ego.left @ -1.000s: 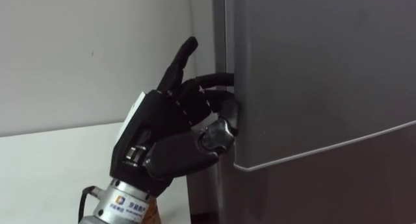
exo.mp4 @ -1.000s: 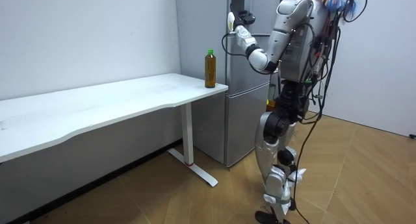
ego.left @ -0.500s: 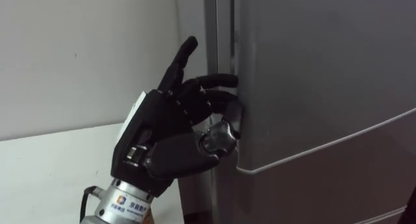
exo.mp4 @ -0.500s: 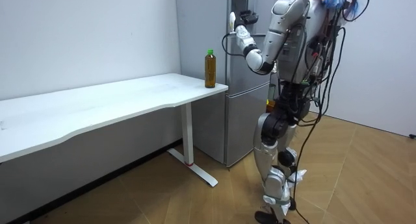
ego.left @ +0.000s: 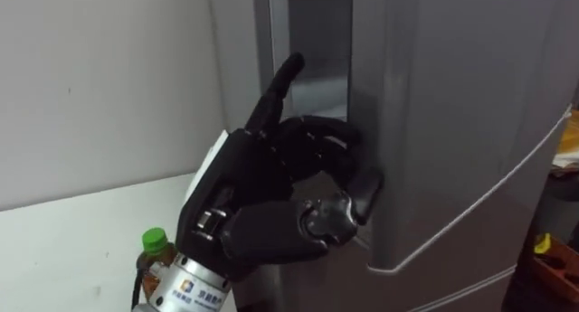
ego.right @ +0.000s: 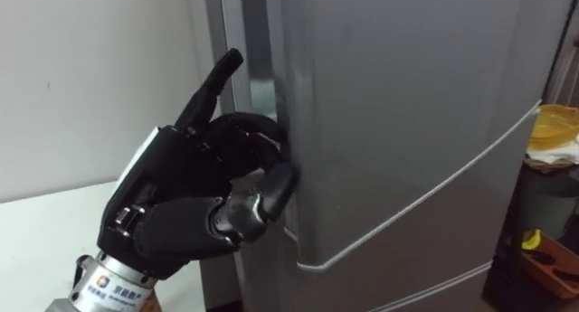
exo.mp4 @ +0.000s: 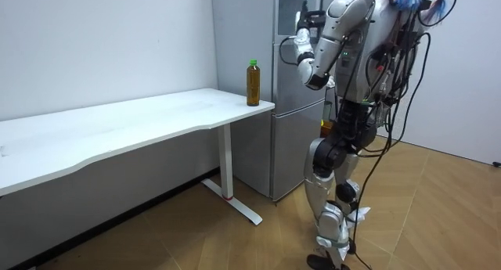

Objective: Put the bottle in the upper fridge

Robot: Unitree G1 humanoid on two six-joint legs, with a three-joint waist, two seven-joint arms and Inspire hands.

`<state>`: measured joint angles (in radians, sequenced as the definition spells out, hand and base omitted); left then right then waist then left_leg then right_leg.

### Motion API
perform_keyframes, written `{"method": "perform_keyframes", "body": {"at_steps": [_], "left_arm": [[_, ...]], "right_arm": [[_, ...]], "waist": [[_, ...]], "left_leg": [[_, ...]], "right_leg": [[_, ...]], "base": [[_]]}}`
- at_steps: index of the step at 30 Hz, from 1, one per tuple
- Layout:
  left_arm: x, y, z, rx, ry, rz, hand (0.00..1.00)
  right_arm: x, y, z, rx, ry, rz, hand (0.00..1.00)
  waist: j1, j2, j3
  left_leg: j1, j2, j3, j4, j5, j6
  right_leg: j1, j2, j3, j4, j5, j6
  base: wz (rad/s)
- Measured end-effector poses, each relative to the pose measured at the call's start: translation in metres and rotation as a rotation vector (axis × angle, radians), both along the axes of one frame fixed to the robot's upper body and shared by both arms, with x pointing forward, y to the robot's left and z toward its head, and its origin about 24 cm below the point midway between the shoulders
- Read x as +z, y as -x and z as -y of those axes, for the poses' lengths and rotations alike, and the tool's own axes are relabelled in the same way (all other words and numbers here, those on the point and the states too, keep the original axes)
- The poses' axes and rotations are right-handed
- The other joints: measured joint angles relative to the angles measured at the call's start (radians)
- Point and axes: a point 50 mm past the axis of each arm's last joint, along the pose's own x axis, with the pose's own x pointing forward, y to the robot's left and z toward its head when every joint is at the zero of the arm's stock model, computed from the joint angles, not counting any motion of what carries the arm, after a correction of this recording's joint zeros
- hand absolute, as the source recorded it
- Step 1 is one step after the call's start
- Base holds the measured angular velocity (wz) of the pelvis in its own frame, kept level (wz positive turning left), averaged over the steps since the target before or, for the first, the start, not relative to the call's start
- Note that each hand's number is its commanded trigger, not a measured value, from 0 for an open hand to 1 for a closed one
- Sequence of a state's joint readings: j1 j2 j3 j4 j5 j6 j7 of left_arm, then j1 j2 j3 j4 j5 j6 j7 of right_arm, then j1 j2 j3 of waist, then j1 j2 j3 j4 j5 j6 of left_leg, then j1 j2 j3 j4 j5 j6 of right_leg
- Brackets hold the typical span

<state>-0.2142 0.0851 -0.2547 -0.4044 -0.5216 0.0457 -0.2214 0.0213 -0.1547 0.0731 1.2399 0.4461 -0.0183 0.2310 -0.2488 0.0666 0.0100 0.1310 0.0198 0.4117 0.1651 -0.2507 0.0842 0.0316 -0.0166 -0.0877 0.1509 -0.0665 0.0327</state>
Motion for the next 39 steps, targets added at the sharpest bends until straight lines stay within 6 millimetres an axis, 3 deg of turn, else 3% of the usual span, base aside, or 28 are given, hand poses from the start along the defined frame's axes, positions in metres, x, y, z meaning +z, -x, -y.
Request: {"method": "perform_keyframes", "body": {"at_steps": [7,11,35,39], "left_arm": [[0.001,0.008,0.031,-0.223,-0.102,0.033,0.0],[-0.002,0.01,0.038,-0.302,-0.156,0.026,0.0],[-0.009,0.009,0.032,-0.315,-0.23,0.011,0.0],[-0.009,0.008,0.032,-0.315,-0.235,0.009,0.0]], "right_arm": [[0.0,0.0,0.001,-0.048,-0.016,-0.007,0.0],[0.0,0.0,0.001,-0.064,-0.023,-0.005,0.0],[0.0,0.002,0.005,-0.104,-0.002,-0.022,0.0],[0.0,0.002,0.004,-0.109,-0.003,-0.023,0.0]], "waist": [[-0.037,0.004,-0.0028],[-0.049,0.005,-0.0026],[-0.048,0.0,0.0003],[-0.043,-0.007,0.0046]], "left_leg": [[0.0,0.002,0.027,0.0,0.001,-0.001],[0.0,0.005,0.041,0.0,0.0,-0.003],[0.001,0.008,0.058,-0.005,0.0,-0.011],[0.002,0.009,0.052,-0.006,0.0,-0.013]], "right_leg": [[-0.013,0.003,0.008,0.002,0.005,-0.003],[-0.018,0.006,0.018,0.001,0.006,-0.005],[-0.036,0.018,0.045,0.0,-0.002,-0.01],[-0.033,0.019,0.043,0.001,-0.007,-0.011]], "base": [[-0.15],[-0.1],[-0.02],[0.04]]}}
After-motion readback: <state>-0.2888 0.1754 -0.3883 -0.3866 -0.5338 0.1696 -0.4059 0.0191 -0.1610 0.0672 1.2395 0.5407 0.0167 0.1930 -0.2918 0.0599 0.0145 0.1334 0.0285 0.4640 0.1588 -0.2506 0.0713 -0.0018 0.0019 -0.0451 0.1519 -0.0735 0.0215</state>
